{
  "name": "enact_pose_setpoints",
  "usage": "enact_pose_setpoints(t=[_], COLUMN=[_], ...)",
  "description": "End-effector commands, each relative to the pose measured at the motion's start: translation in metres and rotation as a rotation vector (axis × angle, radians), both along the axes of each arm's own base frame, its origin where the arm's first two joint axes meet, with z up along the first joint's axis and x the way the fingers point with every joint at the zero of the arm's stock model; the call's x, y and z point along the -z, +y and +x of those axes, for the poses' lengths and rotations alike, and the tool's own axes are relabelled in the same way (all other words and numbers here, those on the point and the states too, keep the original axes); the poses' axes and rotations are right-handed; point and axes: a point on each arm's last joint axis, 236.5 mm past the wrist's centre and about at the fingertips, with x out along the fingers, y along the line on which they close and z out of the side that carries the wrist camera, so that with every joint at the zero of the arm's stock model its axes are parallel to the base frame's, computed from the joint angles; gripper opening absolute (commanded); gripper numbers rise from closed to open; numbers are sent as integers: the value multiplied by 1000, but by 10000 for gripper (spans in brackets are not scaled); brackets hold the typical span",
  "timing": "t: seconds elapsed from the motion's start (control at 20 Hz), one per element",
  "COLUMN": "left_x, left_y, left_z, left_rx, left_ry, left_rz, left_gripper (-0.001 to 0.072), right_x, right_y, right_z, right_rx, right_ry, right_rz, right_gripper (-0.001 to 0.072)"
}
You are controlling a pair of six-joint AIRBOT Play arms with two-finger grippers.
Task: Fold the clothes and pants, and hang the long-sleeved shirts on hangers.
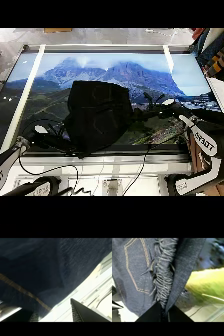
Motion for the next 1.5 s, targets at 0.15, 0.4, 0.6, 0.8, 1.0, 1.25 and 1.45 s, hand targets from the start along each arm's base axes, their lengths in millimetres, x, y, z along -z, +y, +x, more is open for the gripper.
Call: enact_pose_setpoints(t=[0.15,0.4,0.6,0.8,1.0,1.25,1.45], left_x=[10,-9,-99,-270,-444,-545,-479], left_y=[-3,-7,-5,1,34,68,61], left_z=[11,19,91,129,103,28,74], left_rx=[-31,17,26,0,-239,-461,-409], left_ry=[-51,-97,-453,-998,-1578,-1989,-1761], left_rz=[30,-8,0,42,131,228,197], left_gripper=[18,23,22,23,23,22,22], right_x=[-23,-101,-187,-279,-376,-468,-425], right_y=[2,-23,-30,-21,-5,-6,-27], right_z=[7,16,5,-34,-100,-172,-123], right_rx=[-87,-137,-92,-27,53,197,361], right_ry=[-143,-407,-617,-804,-945,-1006,-847], right_rz=[-91,-238,-259,-174,49,344,217], right_gripper=[43,42,43,43,43,43,43])
